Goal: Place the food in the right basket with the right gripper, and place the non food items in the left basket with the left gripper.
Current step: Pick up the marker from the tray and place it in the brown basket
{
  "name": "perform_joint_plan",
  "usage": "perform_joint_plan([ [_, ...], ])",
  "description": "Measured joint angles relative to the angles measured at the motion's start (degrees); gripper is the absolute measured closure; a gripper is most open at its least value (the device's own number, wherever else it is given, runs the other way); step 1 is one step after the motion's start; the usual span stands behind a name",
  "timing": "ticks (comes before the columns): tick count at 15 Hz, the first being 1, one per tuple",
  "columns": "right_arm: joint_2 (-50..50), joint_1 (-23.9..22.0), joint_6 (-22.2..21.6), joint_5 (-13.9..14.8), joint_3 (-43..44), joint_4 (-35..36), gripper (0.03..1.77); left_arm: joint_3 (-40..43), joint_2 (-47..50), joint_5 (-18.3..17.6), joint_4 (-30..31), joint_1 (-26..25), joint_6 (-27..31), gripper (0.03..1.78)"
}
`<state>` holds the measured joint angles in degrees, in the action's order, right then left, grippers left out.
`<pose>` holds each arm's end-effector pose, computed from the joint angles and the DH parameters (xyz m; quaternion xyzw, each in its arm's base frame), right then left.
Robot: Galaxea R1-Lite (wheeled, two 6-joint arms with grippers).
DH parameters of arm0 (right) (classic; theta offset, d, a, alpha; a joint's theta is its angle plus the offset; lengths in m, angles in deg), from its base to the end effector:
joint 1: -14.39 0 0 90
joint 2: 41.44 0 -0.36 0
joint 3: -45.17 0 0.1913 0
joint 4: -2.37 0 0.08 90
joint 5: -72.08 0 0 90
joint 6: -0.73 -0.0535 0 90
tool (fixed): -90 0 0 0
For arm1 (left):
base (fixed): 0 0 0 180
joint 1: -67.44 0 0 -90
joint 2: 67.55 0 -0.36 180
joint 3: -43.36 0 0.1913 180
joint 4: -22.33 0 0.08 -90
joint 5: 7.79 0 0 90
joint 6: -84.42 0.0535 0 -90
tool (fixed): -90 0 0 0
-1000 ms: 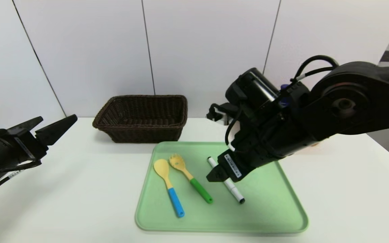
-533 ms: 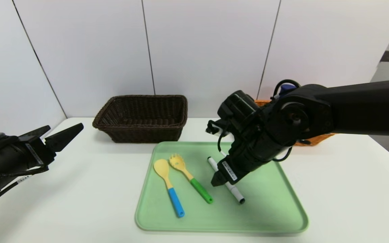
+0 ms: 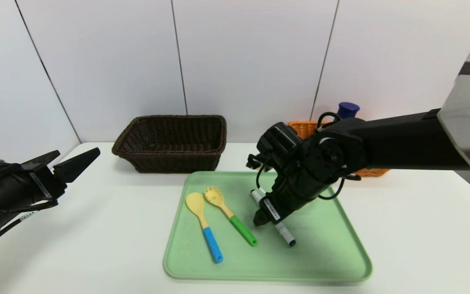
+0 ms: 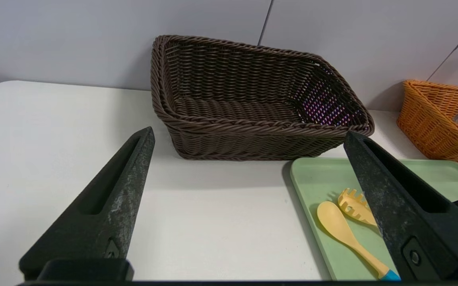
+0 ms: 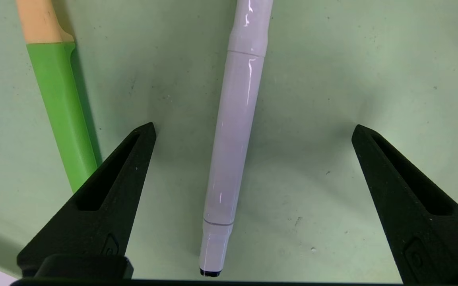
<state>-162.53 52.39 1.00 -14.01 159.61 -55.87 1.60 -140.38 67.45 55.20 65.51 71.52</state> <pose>0.3431 0.2634 0.1654 -0.1938 0.5004 0.2485 0.8064 0.1896 -0.0072 0.2494 -0.1094 -0.0029 -0.1128 0.9876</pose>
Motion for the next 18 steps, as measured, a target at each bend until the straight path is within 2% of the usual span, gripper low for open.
perform_joint_plan([
  [5,-1.49,-0.96,0.89,0.07,0.41,1.88,0.1,-0.5,0.17,-1.0,0.0,0.02,0.15,0.12],
  [9,-1.79,-1.1,0.8,0.27,0.41,1.88,0.7,-0.91,0.32,-1.11,-0.02,0.02,0.3,0.12],
  [13,-1.38,-0.85,0.89,0.29,0.39,1.65,1.14,-1.13,0.41,-1.16,-0.02,0.02,0.44,0.12],
  [14,-1.13,-0.74,0.89,0.29,0.34,1.54,1.63,-1.13,0.43,-1.16,-0.07,0.02,0.48,0.12],
  [18,1.27,-0.54,0.69,-0.09,0.12,1.4,1.64,-1.4,0.41,-1.16,-0.11,0.02,0.5,0.12],
])
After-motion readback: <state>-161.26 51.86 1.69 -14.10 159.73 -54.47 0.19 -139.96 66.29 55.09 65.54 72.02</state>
